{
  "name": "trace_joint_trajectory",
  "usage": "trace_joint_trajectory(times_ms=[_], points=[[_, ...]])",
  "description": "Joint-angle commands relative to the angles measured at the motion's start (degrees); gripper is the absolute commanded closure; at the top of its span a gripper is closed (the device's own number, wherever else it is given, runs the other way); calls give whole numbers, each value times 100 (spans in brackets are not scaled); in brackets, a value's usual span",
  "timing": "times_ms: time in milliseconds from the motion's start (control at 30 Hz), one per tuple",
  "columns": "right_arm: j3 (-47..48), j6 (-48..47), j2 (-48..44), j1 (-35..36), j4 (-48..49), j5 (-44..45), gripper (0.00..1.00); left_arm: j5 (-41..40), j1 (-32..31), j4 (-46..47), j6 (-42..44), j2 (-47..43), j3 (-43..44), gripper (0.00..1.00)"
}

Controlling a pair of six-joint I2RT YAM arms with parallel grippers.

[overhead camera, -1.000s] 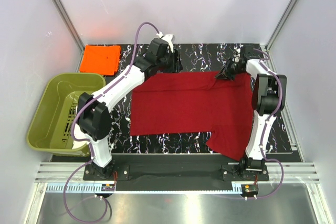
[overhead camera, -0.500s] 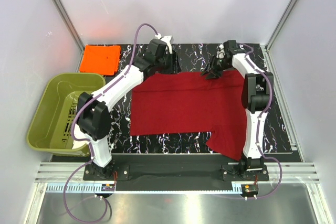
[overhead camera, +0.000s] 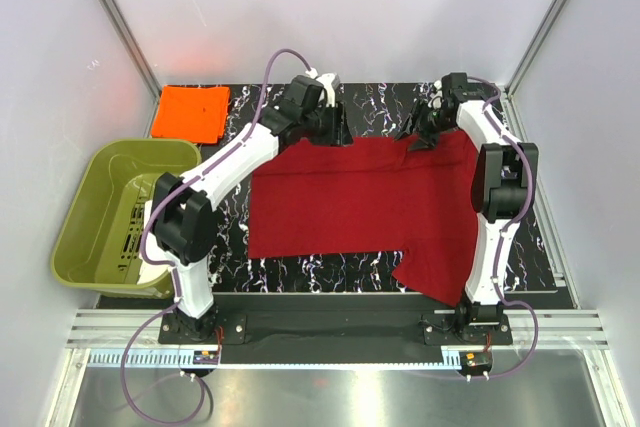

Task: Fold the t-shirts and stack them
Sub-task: Fold the tshirt

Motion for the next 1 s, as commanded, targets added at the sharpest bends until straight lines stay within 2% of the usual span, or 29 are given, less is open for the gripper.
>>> trace_joint_trajectory(times_ms=[0, 400, 533, 767, 900, 967], points=[[-67, -216, -214, 66, -59, 252, 40, 295, -50, 119, 58, -12, 90, 50], [-102, -216, 164, 66, 74, 103, 53, 243, 65, -154, 234, -267, 11, 50], [-540, -216, 15, 74, 222, 103, 53, 304, 161, -154, 234, -311, -68, 50], [-753, -216, -56, 83, 337, 50, 53, 375, 249, -189, 269, -347, -147, 51], [-604, -111, 76, 127, 328, -117, 65, 419, 293, -189, 269, -329, -113, 50], [-507, -75, 120, 171, 223, -65, 68, 454, 302, -207, 269, -311, -95, 50]])
